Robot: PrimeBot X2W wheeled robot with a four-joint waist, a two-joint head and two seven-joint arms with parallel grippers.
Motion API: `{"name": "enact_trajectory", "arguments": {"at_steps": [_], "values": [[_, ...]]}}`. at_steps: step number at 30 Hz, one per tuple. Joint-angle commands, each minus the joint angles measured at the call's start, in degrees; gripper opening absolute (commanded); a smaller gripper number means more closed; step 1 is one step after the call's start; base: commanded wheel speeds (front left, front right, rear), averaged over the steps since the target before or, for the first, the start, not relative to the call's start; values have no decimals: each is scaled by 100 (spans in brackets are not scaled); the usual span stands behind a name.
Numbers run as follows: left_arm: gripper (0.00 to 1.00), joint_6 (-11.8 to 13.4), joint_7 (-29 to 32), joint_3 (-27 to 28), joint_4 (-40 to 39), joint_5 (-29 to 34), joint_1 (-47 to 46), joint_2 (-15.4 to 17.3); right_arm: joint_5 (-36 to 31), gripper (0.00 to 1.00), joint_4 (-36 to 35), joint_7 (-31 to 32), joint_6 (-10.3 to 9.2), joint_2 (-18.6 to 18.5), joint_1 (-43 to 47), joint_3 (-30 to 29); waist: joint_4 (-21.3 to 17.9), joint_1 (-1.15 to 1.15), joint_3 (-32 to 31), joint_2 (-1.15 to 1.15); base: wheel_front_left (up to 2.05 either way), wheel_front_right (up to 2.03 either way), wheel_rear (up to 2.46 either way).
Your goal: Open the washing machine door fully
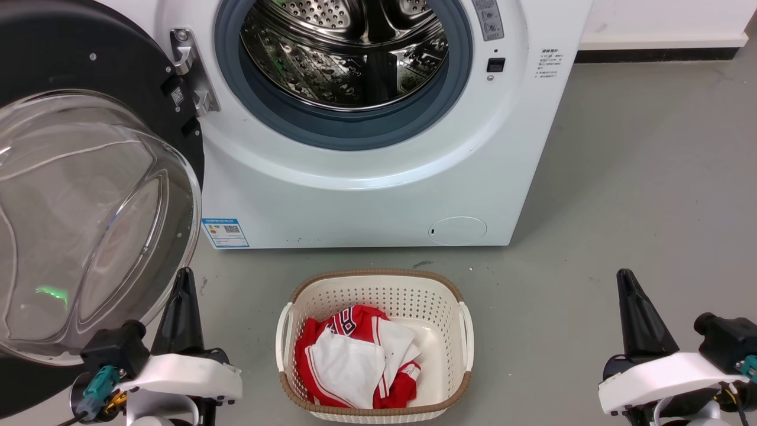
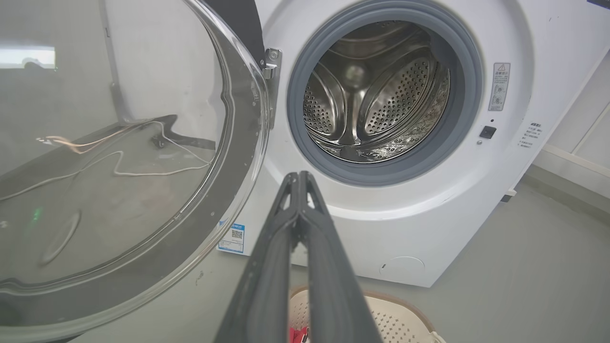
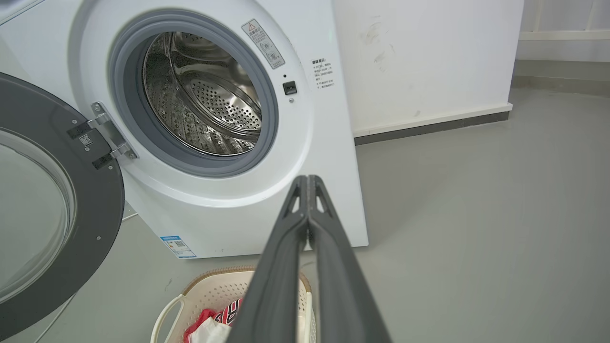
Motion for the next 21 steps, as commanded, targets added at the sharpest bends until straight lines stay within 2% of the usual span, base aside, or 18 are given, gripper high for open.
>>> {"name": "enact_trajectory", "arguments": {"at_steps": [1, 21], "values": [[0, -27, 49, 12, -69, -271, -144, 3, 286, 0, -42, 25, 0, -44, -145, -5, 1, 0, -3, 0, 0, 0, 0], [0, -161, 461, 43, 82, -2173, -168, -29, 2228, 0, 242, 280, -1, -102, -288, -27, 18, 0, -48, 0, 0, 0, 0]]}}
